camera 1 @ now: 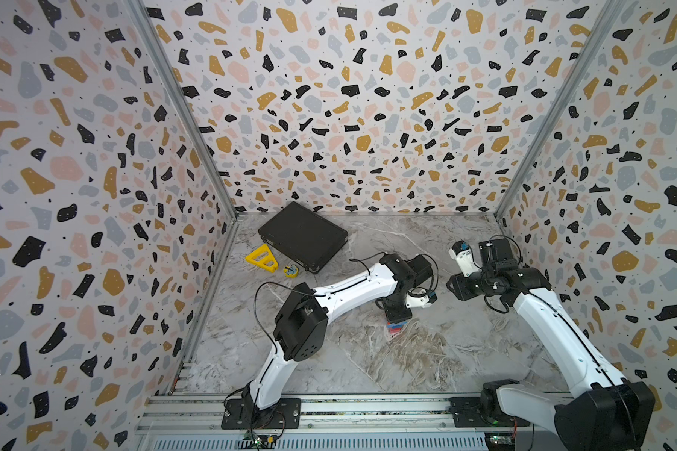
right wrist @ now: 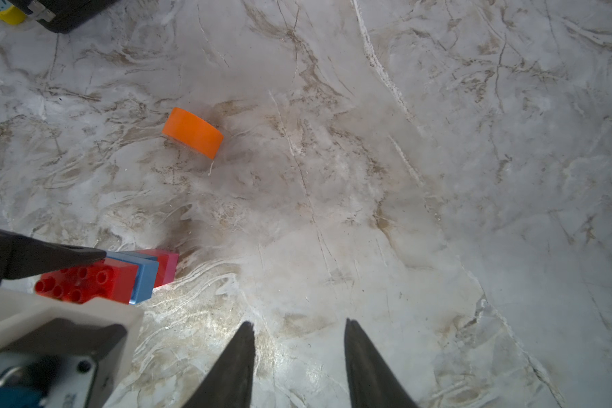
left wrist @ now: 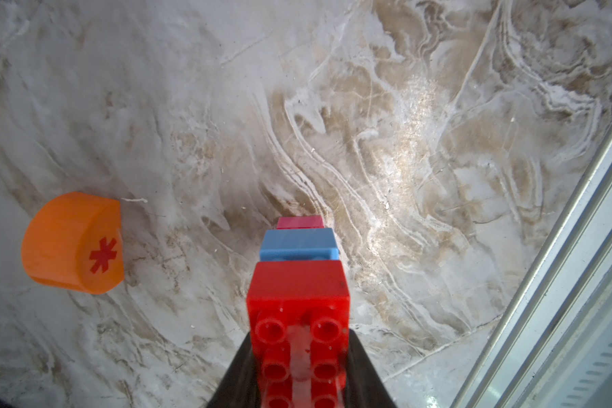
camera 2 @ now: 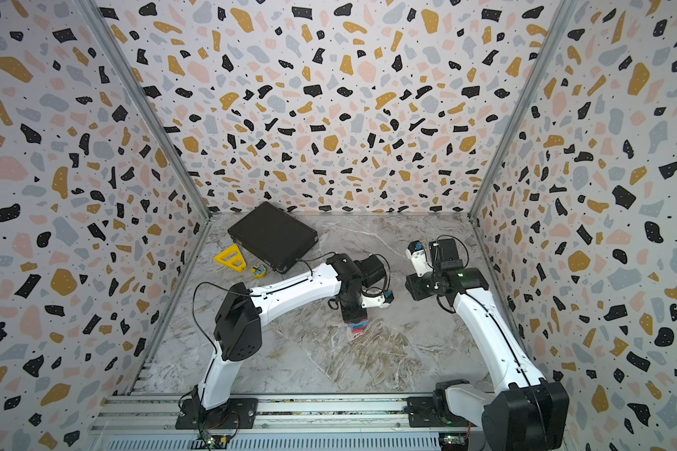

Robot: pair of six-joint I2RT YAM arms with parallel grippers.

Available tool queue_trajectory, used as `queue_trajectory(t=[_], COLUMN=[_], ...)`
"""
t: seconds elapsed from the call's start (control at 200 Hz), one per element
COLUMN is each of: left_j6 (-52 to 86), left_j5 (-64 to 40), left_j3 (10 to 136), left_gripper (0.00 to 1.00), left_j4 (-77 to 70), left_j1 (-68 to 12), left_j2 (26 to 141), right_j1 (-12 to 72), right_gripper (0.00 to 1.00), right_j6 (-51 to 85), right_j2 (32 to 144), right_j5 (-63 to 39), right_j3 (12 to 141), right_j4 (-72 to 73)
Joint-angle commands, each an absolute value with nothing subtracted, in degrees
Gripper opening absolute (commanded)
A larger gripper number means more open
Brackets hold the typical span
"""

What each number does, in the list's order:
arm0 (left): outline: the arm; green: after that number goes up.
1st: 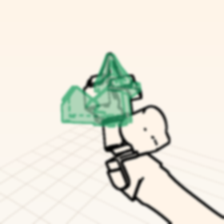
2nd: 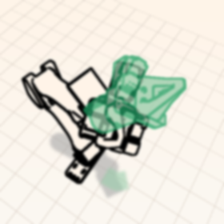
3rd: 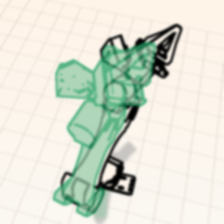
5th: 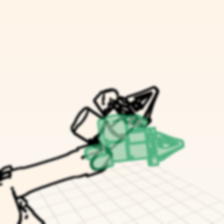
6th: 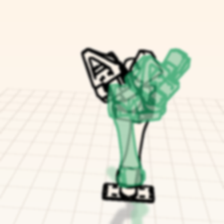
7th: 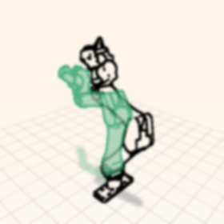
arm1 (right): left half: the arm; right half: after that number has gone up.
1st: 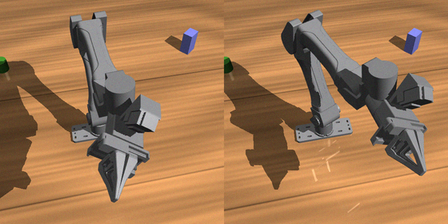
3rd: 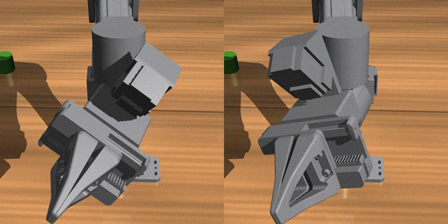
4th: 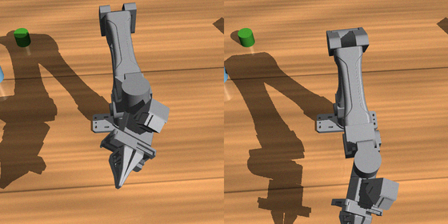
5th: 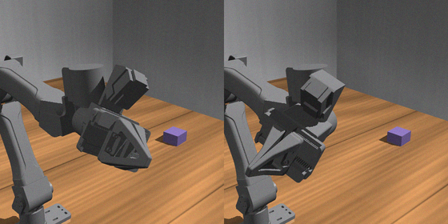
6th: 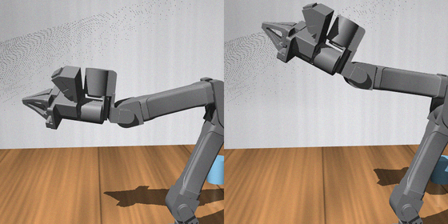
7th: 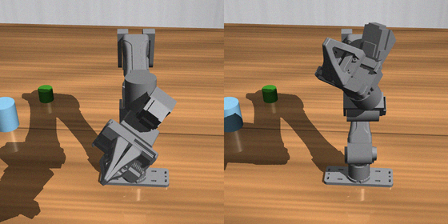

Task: Assemble an ice cream with lego
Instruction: Assemble the lego brick with the lego brick.

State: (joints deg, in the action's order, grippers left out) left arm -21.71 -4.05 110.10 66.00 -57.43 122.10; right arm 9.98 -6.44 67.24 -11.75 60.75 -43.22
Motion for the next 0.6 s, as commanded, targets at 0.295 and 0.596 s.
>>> queue_trajectory(t=[0.295,0.596], left_j6=[-22.29,-22.22], left_j5=[-7.69,-8.6], left_j3=[112.11,114.05], left_gripper=[0.19,0.19], left_j4=[73.57,76.05], left_j1=[-57.13,-57.13], left_j2=[129.45,132.99], right_j1=[9.8,9.76], right_gripper=[0.45,0.45], right_j6=[-5.98,-5.98], right_j2=[67.41,67.85], right_j5=[-12.53,-12.47], right_j3=[60.64,60.63], right_j4=[-43.17,-43.1])
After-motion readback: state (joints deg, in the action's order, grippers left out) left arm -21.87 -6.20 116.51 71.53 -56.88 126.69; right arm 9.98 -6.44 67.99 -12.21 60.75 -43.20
